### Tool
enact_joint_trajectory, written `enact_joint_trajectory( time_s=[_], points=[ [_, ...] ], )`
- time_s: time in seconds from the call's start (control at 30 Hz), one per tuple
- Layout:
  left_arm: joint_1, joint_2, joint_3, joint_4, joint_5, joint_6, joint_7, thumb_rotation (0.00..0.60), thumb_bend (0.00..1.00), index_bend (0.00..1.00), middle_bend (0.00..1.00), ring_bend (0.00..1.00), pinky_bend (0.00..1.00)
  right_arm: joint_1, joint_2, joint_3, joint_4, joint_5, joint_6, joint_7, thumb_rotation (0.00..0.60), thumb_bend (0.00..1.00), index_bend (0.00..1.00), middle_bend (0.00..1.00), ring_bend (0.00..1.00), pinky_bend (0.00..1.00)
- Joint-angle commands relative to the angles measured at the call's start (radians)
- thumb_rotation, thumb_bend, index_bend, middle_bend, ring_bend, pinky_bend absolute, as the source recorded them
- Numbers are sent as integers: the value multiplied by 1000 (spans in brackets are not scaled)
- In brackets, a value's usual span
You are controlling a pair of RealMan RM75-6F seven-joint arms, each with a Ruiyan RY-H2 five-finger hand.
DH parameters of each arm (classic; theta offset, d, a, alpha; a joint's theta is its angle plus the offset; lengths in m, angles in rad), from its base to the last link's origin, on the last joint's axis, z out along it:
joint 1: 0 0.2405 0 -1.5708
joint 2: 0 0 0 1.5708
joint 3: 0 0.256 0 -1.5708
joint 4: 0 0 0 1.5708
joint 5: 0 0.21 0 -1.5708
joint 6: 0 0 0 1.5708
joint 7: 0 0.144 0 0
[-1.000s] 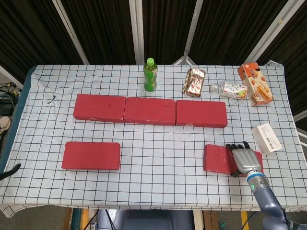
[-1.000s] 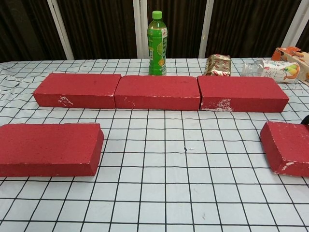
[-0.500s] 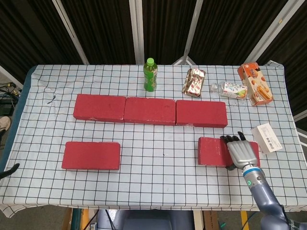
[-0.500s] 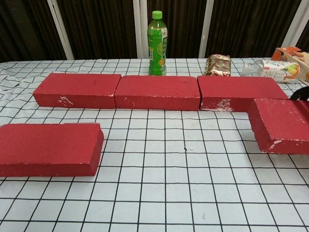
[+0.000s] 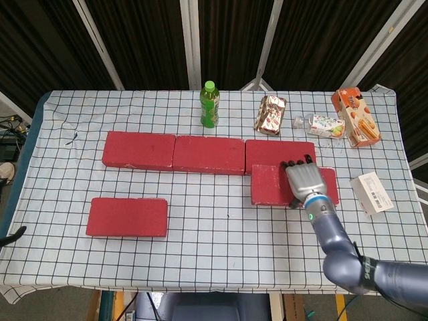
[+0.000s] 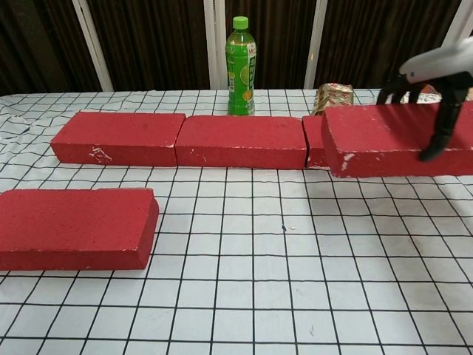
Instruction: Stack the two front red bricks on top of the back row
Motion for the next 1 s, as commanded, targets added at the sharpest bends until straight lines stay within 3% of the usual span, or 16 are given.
enact_joint_trajectory(
  time_s=[0.03,0.17,0.33,0.57,1.0],
  points=[
    [1,-3,-3,-3,-7,5,11,600,161,69,6,0,50,238,-88,84,152,303,-38,-138,600,193,289,299,256,0],
    [6,-7,-6,-9,-9,19,29,600,160,69,6,0,50,303,-130,113,257,409,-81,-154,600,193,289,303,256,0],
    [8,-12,-11,-13,-19,26,45,600,161,69,6,0,50,351,-160,122,351,459,-125,-178,600,193,289,307,257,0],
    [8,-17,-17,-10,-40,25,64,600,160,69,6,0,51,388,-232,115,485,476,-202,-182,600,193,289,307,256,0],
    [7,-32,-26,-18,-71,29,123,600,160,69,5,0,51,429,-390,49,730,434,-291,-191,600,192,289,308,257,0]
  ],
)
